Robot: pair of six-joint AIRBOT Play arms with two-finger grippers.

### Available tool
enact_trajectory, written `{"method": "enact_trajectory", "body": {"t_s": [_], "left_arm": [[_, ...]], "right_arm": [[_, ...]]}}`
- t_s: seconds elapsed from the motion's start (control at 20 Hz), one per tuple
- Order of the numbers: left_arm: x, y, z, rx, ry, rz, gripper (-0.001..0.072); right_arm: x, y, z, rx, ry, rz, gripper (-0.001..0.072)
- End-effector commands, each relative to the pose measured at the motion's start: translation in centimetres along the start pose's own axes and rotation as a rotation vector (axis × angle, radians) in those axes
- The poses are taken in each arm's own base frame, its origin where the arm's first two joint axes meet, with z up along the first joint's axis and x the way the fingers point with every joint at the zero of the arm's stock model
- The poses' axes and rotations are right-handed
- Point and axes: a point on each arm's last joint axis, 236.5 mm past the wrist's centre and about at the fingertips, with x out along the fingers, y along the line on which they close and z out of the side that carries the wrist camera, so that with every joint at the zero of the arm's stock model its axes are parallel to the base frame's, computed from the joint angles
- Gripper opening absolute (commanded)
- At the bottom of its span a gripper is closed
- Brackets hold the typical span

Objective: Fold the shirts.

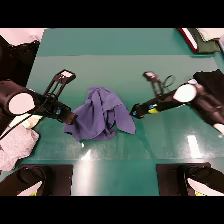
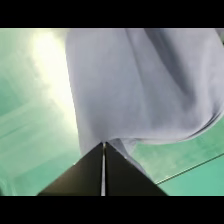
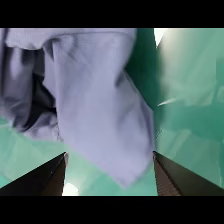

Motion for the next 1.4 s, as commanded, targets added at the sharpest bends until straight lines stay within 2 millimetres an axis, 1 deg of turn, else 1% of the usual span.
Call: {"method": "enact_trajectory", "body": {"t_s": [0.0,0.1,0.15,0.25,0.3,0.4,0.45,0.5,0.55,0.6,0.65,0.7,0.75,0.85,0.9,1.0,1.1,1.2,1.3,1.35], "left_arm": [[-0.4,0.2,0.1,-0.018,-0.006,0.006,0.0029],[-0.4,0.1,0.1,-0.019,-0.006,0.004,0.003],[-0.4,0.1,0.1,-0.019,-0.007,0.003,0.003],[-0.4,0.1,0.3,-0.019,-0.016,0.002,0.0029],[-0.4,0.1,0.3,-0.019,-0.016,0.002,0.0029],[-0.4,0.1,0.3,-0.019,-0.016,0.002,0.0029],[-0.5,0.1,0.3,-0.019,-0.017,0.002,0.0029],[-0.6,0.1,0.5,-0.022,-0.023,0.001,0.0029],[-0.9,0.0,0.8,-0.04,-0.035,0.0,0.0029],[-1.6,0.0,1.5,-0.048,-0.062,-0.003,0.0029],[-2.8,-0.1,2.6,-0.048,-0.099,-0.007,0.0029],[-4.4,-0.3,3.9,-0.047,-0.153,-0.013,0.0029],[-6.2,-0.4,5.2,-0.046,-0.206,-0.019,0.0029],[-11.0,-0.7,8.1,-0.045,-0.342,-0.034,0.0029],[-13.3,-0.8,9.1,-0.044,-0.403,-0.041,0.0029],[-18.0,-1.1,10.6,-0.042,-0.514,-0.058,0.0029],[-22.1,-1.6,11.0,-0.038,-0.595,-0.086,0.0029],[-25.3,-2.9,10.7,-0.024,-0.644,-0.144,0.0029],[-28.1,-4.8,9.9,0.005,-0.676,-0.23,0.0029],[-29.5,-5.9,9.5,0.022,-0.698,-0.277,0.0029]], "right_arm": [[5.2,0.1,-0.8,0.015,0.051,-0.014,0.0594],[6.6,-0.3,-1.3,0.041,0.08,-0.012,0.0589],[7.0,-0.4,-1.2,0.049,0.078,-0.01,0.0503],[7.0,-0.4,-0.8,0.049,0.061,-0.011,0.0159],[6.9,-0.4,-0.7,0.044,0.058,-0.011,0.0024],[6.0,-0.2,-0.5,0.011,0.041,-0.013,0.0021],[5.0,-0.1,0.0,-0.016,0.015,-0.024,0.002],[3.4,0.2,0.6,-0.048,-0.024,-0.035,0.0019],[1.5,0.4,1.3,-0.069,-0.072,-0.039,0.002],[-1.3,0.8,2.1,-0.082,-0.13,-0.037,0.0019],[-4.3,1.3,2.9,-0.086,-0.186,-0.03,0.0019],[-8.1,1.7,3.8,-0.092,-0.258,-0.028,0.0019],[-11.8,1.9,4.6,-0.091,-0.332,-0.03,0.0019],[-20.0,2.1,5.6,-0.053,-0.501,-0.05,0.0019],[-23.8,2.1,5.7,-0.035,-0.579,-0.07,0.0019],[-30.4,2.0,5.0,-0.022,-0.713,-0.128,0.0019],[-35.6,2.0,3.6,-0.006,-0.825,-0.201,0.0019],[-39.6,1.7,1.8,0.027,-0.904,-0.29,0.0019],[-42.4,1.2,-0.2,0.08,-0.95,-0.389,0.0019],[-43.4,0.9,-1.1,0.109,-0.965,-0.437,0.0019]]}}
